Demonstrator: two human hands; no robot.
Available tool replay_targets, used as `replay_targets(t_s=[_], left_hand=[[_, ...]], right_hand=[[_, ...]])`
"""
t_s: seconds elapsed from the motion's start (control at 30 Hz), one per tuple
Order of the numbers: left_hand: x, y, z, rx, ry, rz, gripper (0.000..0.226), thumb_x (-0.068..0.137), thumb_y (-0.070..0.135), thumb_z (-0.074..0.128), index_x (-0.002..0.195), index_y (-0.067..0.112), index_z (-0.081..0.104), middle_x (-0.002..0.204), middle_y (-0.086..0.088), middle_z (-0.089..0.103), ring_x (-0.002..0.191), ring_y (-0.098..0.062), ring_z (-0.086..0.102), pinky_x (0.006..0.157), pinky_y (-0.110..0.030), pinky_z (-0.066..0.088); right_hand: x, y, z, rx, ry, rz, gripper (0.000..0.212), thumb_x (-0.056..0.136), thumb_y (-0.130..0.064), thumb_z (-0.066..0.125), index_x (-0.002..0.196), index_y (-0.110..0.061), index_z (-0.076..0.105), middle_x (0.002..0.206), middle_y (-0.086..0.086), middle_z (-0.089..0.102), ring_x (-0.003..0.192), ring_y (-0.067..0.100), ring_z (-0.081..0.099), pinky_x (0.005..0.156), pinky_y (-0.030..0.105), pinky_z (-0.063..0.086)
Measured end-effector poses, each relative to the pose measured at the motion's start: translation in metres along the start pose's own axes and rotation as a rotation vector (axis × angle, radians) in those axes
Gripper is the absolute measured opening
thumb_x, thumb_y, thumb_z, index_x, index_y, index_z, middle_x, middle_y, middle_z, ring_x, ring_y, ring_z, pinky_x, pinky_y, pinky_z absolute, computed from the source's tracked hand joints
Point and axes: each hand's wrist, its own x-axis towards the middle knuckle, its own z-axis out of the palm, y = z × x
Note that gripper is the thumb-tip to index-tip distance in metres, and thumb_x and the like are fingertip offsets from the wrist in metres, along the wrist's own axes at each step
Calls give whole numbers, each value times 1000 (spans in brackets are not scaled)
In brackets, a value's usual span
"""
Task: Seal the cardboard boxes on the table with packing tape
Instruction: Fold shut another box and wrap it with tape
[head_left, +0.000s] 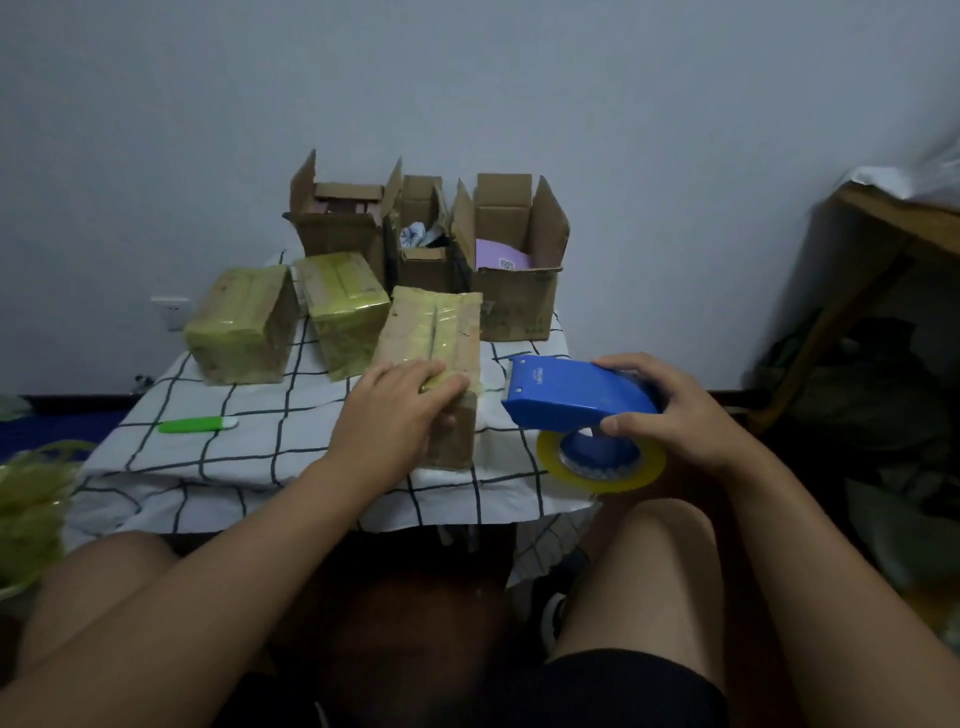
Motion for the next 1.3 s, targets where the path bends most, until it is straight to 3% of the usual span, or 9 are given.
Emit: replay_targets(t_s=[0.13,0.3,0.53,0.87,0.97,1.07,1.17,1.3], left_hand=[[3,3,-5,1,-59,-8,44,79,26,79,120,25,64,118,-8,67,100,-30,65,89,-43,48],[3,2,-7,27,-88,12,55,78,29,80,129,28,59,117,-5,66,96,-29,65,86,-41,50],[3,1,-4,20,-92,5,53,82,30,75,132,31,56,121,-5,65,102,-29,63,91,-43,47],[2,4,-7,6,-81,10,56,79,29,79,130,30,56,117,-4,66,100,-27,64,89,-42,48],[4,6,-11,-10,-99,-11,55,80,28,78,130,31,56,117,-3,66,101,-27,64,90,-42,47],[5,5,-14,-24,-123,-17,54,83,29,74,134,33,55,121,-2,65,105,-26,63,94,-40,46],[6,5,-21,-55,-192,-27,56,87,33,68,140,36,48,129,0,60,113,-24,58,100,-40,41],[13,13,-34,-99,-303,-103,63,87,49,53,145,30,38,130,2,58,114,-23,55,97,-37,39]], right_hand=[[-9,0,-22,-87,-20,-21,51,69,-42,77,116,-50,58,110,-31,58,103,0,59,77,13,51],[10,-18,-21,-283,-123,-31,56,68,-55,74,120,-53,53,117,-26,55,103,3,59,79,18,49],[30,-35,-17,-436,-213,-13,51,80,-43,79,126,-43,56,121,-9,57,102,12,58,88,32,53],[67,-89,4,-594,-327,42,43,82,-42,74,121,-28,63,111,-4,56,88,9,55,75,25,46],[71,-95,7,-656,-348,58,49,81,-44,75,124,-26,64,114,-5,57,91,11,56,80,27,48],[71,-87,29,-864,-481,61,64,73,-51,77,130,-27,61,120,-4,60,102,17,57,86,34,52],[65,-75,32,-841,-394,77,67,73,-53,75,133,-29,56,122,-3,59,102,19,55,85,35,52],[55,-68,13,-873,-106,157,62,67,-57,71,123,-33,58,114,-1,60,98,22,56,84,43,54]])
